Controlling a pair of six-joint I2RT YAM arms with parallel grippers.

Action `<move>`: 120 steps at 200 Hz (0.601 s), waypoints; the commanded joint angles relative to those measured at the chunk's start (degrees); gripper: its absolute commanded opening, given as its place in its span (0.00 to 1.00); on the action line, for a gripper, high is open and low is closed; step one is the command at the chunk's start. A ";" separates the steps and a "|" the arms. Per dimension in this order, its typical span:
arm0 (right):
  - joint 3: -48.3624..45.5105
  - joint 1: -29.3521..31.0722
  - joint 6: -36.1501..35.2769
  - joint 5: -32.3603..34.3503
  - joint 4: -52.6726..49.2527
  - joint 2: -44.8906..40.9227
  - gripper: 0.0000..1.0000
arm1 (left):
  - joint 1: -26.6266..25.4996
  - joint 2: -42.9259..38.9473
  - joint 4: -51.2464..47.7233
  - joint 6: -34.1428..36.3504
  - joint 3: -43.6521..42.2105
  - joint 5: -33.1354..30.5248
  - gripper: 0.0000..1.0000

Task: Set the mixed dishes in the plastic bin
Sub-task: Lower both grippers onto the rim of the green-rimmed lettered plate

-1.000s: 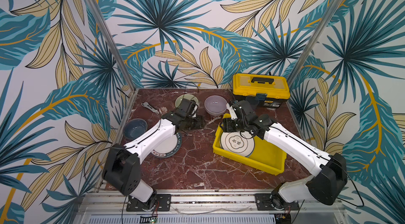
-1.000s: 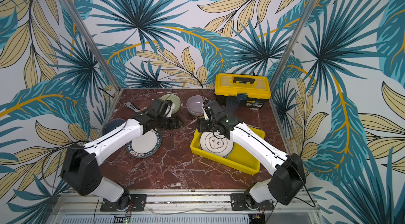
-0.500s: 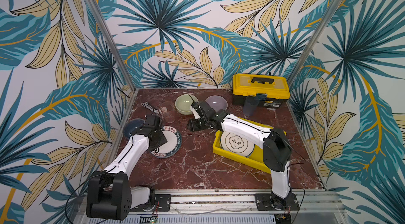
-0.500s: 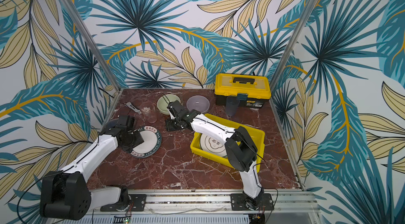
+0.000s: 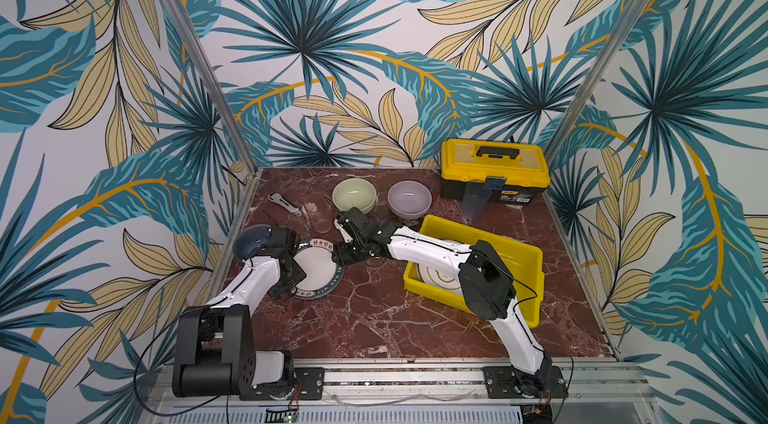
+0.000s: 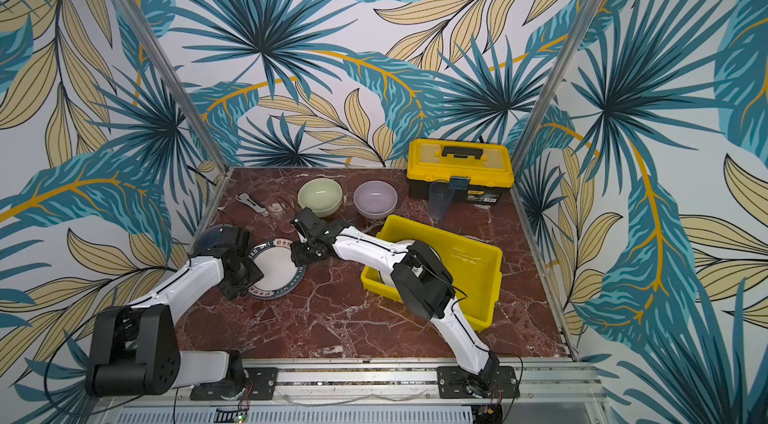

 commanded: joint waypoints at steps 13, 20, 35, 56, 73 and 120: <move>1.38 0.40 0.64 -0.77 -1.02 2.86 0.53 | 1.86 4.28 3.93 2.44 2.00 3.58 0.64; 1.57 0.40 0.59 -0.03 -1.35 3.16 0.53 | 1.87 4.96 4.28 2.87 2.16 4.05 0.63; 1.48 0.40 0.41 1.47 -1.68 3.55 0.53 | 1.81 5.71 5.25 4.03 2.26 5.27 0.60; 1.32 0.40 0.24 3.68 -2.20 4.10 0.55 | 1.87 5.73 5.90 5.80 2.26 8.05 0.54; 1.23 0.31 0.69 4.83 -2.46 4.59 0.56 | 1.82 5.55 5.90 7.23 2.04 9.13 0.50; -1.62 -0.27 0.98 5.24 -1.43 3.09 0.48 | -0.27 5.93 5.99 10.96 1.02 15.48 0.48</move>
